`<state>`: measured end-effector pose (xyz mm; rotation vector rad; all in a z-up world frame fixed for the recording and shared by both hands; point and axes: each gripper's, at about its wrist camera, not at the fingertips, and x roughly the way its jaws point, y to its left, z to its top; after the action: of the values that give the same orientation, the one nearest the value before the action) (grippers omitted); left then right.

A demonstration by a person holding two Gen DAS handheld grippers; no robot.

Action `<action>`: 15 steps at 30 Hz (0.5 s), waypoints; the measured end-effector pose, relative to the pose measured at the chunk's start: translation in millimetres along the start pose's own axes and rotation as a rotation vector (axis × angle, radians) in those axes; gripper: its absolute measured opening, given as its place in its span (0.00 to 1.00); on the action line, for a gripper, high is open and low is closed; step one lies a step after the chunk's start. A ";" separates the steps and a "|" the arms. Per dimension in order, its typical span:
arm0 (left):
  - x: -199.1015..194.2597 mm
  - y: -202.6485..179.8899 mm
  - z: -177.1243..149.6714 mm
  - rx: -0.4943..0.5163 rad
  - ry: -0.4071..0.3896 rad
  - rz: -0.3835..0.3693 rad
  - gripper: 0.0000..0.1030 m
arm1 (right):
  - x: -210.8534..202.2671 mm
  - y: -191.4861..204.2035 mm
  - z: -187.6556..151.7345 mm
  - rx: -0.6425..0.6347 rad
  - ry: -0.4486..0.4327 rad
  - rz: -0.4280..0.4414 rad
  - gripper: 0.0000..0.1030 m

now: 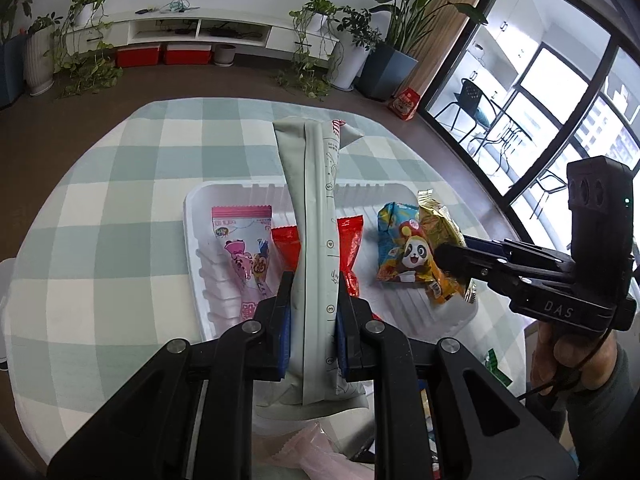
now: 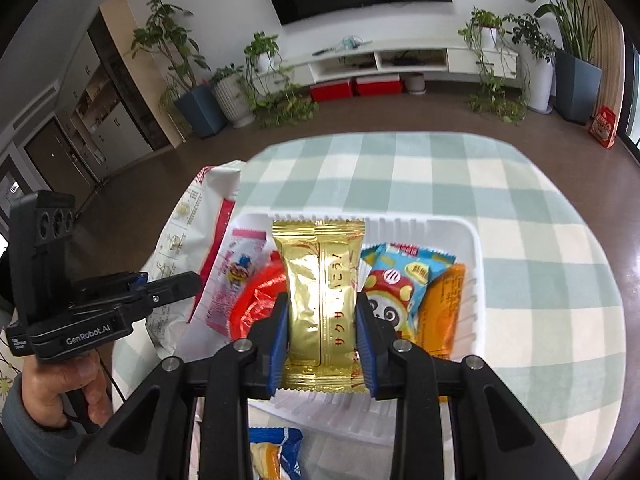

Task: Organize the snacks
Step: 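Carry both snacks over the tray and open both tools to drop them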

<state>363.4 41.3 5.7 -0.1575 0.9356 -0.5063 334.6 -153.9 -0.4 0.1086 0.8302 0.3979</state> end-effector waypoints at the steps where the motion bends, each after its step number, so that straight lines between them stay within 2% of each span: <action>1: 5.7 1.7 -2.3 -0.001 0.007 0.000 0.15 | 5.5 1.6 -2.2 0.000 0.013 -0.003 0.32; 7: 29.5 3.6 -9.1 0.005 0.028 0.008 0.15 | 27.4 8.7 -17.1 -0.030 0.055 -0.049 0.32; 15: 40.3 4.0 -13.1 0.017 0.029 0.054 0.16 | 44.2 6.1 -24.2 -0.032 0.090 -0.069 0.32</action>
<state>373.8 26.5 -32.8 -0.1098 0.9613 -0.4674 341.7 -132.7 -46.0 0.0322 0.9135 0.3526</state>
